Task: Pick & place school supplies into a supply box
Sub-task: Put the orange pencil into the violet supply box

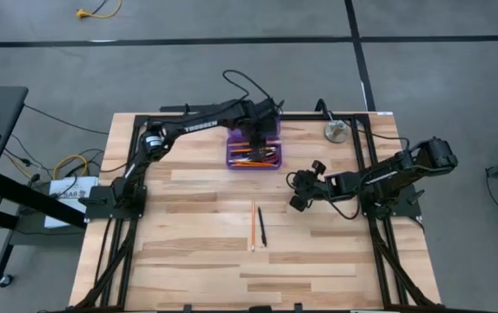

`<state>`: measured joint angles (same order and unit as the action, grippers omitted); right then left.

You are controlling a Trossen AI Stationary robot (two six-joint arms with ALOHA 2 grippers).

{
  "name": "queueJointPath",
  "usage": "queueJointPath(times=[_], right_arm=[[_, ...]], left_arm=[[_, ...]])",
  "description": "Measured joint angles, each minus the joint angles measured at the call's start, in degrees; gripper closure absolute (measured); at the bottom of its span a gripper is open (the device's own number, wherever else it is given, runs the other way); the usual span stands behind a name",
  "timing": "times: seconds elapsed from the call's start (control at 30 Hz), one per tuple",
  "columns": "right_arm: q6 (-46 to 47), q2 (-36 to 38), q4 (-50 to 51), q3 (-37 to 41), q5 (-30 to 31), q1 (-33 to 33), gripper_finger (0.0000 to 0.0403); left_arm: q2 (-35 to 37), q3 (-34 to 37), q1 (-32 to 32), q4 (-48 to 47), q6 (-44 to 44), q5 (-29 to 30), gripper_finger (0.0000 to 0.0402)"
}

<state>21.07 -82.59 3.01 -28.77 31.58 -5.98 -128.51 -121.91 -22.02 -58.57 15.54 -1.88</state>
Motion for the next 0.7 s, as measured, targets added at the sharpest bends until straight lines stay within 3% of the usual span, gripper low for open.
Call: queueJointPath(times=[0.43,0.7], right_arm=[[0.9,0.0,0.0,0.0,-4.5,0.0,0.028],[1.4,0.0,0.0,0.0,-4.6,0.0,0.028]], left_arm=[[0.0,11.6,-0.4,9.2,5.2,-7.4,0.0395],[0.0,14.2,-2.1,11.1,6.4,-6.7,0.0386]])
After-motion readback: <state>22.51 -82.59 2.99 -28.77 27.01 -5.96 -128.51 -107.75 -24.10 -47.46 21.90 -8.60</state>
